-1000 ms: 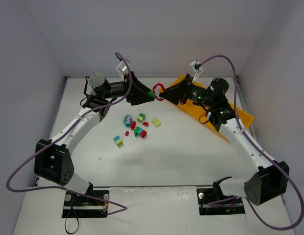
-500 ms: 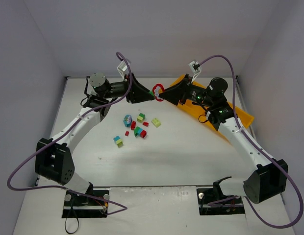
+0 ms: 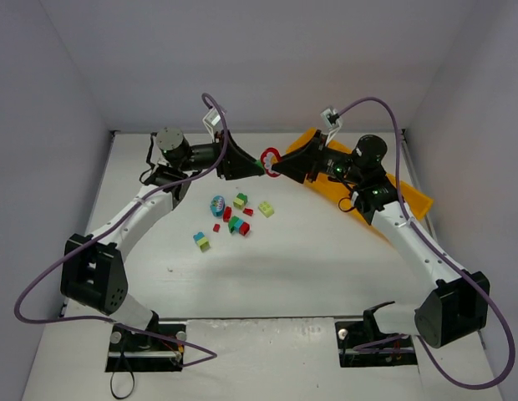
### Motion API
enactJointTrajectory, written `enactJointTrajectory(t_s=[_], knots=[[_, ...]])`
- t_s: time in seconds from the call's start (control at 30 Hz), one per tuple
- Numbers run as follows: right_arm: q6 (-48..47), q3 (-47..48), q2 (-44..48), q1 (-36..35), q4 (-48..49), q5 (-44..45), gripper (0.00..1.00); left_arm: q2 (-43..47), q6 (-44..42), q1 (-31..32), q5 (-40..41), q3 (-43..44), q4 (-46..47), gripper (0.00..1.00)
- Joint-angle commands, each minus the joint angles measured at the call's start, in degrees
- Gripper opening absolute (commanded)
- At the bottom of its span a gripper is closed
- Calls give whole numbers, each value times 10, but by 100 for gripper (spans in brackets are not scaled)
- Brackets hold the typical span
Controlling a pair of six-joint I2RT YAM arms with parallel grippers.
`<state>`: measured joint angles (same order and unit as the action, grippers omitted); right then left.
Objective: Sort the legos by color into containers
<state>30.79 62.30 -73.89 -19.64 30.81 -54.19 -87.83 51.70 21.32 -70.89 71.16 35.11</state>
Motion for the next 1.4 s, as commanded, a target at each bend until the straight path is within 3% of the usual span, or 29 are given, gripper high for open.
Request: enactJointTrajectory(t_s=[0.0, 0.3, 0.37, 0.43, 0.47, 0.57, 0.63, 0.77, 1.0, 1.27, 1.37], knots=[[-31, 3, 18, 34, 48, 23, 0, 32, 5, 0, -38, -6, 43, 0], [-35, 6, 12, 96, 42, 11, 0, 51, -13, -22, -43, -38, 36, 0], [-49, 13, 2, 108, 23, 28, 0, 57, -21, -27, -43, -44, 27, 0], [-77, 26, -9, 108, -31, 100, 0, 62, -52, -30, -36, -49, -11, 0], [-98, 40, -23, 108, -44, 129, 0, 70, -71, -31, -30, -48, -34, 0], [-119, 52, -54, 108, -64, 240, 0, 92, -196, -31, 18, -28, -253, 0], [-126, 62, -82, 107, -65, 310, 0, 107, -256, -30, 66, -18, -343, 0], [-133, 87, -140, 101, -69, 409, 0, 131, -285, -30, 134, -22, -419, 0], [-138, 148, -253, 89, -68, 498, 0, 181, -288, -28, 238, -56, -461, 0], [-134, 218, -378, 84, -68, 494, 1, 188, -284, -28, 262, -66, -468, 0], [-135, 239, -407, 83, -68, 493, 6, 180, -279, -29, 261, -62, -461, 0]])
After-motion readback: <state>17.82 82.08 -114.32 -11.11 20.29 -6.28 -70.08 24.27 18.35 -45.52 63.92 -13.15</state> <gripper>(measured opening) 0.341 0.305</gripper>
